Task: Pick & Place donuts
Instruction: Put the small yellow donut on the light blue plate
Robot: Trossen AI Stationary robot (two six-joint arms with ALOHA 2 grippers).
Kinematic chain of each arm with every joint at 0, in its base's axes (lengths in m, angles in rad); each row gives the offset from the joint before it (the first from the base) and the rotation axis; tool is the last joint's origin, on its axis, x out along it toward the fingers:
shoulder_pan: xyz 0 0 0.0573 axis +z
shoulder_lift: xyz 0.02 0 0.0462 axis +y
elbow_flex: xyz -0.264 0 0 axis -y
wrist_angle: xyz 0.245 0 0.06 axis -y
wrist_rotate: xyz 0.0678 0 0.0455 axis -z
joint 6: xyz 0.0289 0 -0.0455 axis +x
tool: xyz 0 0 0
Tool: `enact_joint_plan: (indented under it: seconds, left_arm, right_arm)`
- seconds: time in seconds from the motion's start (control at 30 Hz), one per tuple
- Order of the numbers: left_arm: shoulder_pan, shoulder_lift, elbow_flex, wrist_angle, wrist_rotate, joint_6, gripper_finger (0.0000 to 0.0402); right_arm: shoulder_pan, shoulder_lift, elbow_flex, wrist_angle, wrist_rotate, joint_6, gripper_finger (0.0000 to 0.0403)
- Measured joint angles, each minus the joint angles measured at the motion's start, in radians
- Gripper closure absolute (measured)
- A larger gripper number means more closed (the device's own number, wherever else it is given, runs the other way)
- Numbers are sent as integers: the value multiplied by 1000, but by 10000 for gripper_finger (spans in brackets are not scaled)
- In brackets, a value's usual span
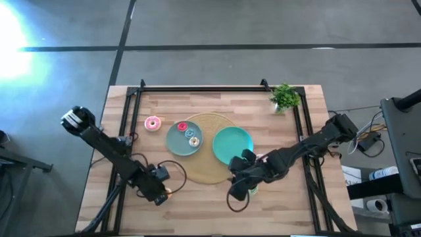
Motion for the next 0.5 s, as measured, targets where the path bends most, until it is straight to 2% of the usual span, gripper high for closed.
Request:
enact_joint_plan:
  seconds: [0.13,0.5]
  left_arm:
    - [0,28,0,102,11,1,308]
    - [1,115,-10,123,33,6,311]
  right_arm:
    - [0,1,0,-1,0,-1,230]
    - [-7,1,0,-2,38,-20,230]
